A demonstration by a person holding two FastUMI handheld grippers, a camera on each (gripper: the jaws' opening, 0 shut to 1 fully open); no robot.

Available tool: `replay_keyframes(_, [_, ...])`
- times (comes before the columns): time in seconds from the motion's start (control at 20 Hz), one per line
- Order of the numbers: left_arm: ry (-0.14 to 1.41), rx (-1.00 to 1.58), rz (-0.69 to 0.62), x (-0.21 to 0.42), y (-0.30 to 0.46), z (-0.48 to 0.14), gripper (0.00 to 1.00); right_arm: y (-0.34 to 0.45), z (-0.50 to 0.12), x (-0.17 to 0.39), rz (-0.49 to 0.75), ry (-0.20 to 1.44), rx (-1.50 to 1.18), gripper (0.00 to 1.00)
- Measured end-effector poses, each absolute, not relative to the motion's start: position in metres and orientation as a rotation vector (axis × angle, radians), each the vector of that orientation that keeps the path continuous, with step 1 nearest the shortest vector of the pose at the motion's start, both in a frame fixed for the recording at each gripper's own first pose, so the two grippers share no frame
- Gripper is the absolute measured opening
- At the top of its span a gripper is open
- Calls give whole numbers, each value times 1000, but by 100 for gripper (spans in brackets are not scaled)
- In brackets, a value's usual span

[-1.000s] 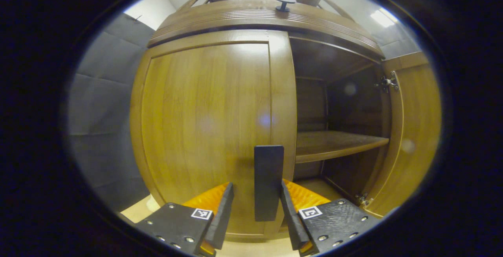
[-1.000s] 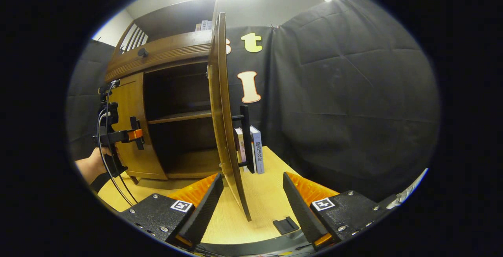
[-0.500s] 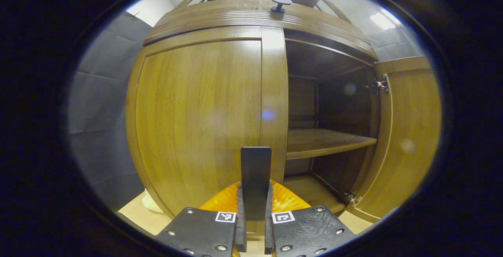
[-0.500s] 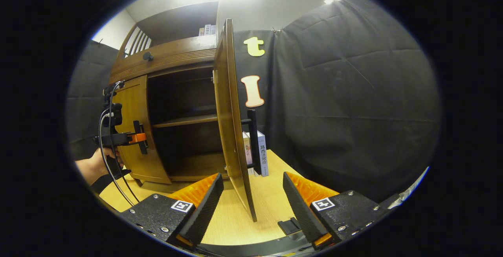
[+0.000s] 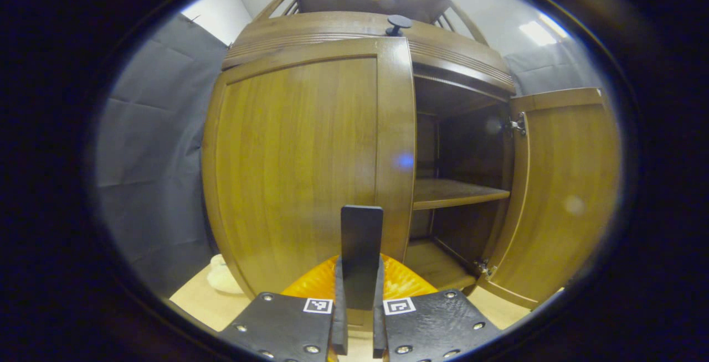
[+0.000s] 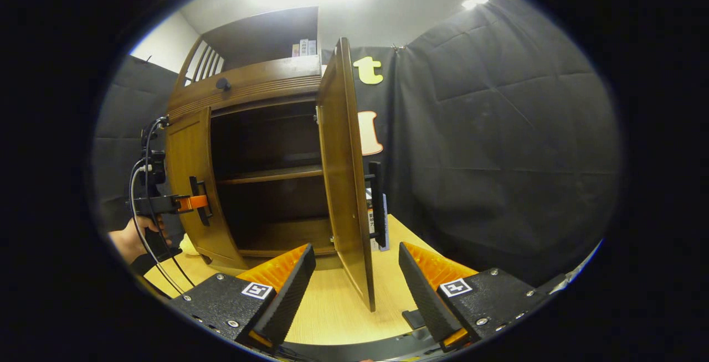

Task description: Open the right door of the double-door shoe cabinet with the right hand, and open the left door with the left hand.

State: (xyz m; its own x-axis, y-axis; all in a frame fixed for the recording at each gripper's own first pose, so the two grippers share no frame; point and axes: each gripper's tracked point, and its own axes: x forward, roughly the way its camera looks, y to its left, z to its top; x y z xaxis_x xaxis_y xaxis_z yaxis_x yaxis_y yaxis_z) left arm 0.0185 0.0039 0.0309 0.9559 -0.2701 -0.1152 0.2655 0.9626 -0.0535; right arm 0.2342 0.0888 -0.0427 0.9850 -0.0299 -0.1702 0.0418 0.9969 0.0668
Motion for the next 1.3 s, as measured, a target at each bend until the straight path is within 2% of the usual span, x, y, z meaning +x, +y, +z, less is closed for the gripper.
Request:
replay_keyframes(0.5, [122,-44,-287,9,11,80,14,120,-40,213,7,156,58,96])
replay_keyframes(0.85, [119,-46,-278,7,18,104,14,140,-43,203,38,156,73,94])
replay_keyframes(0.95, [116,-47,-274,2,23,101,14,149,-40,201,58,148,59,92])
replay_keyframes(1.0, [114,-48,-272,2,23,100,14,153,-38,202,67,143,50,92])
replay_keyframes(1.05, [113,-52,-270,2,23,100,13,157,-35,203,74,139,44,96])
replay_keyframes(1.3, [116,-84,-268,2,39,94,14,174,-29,203,109,124,45,94])
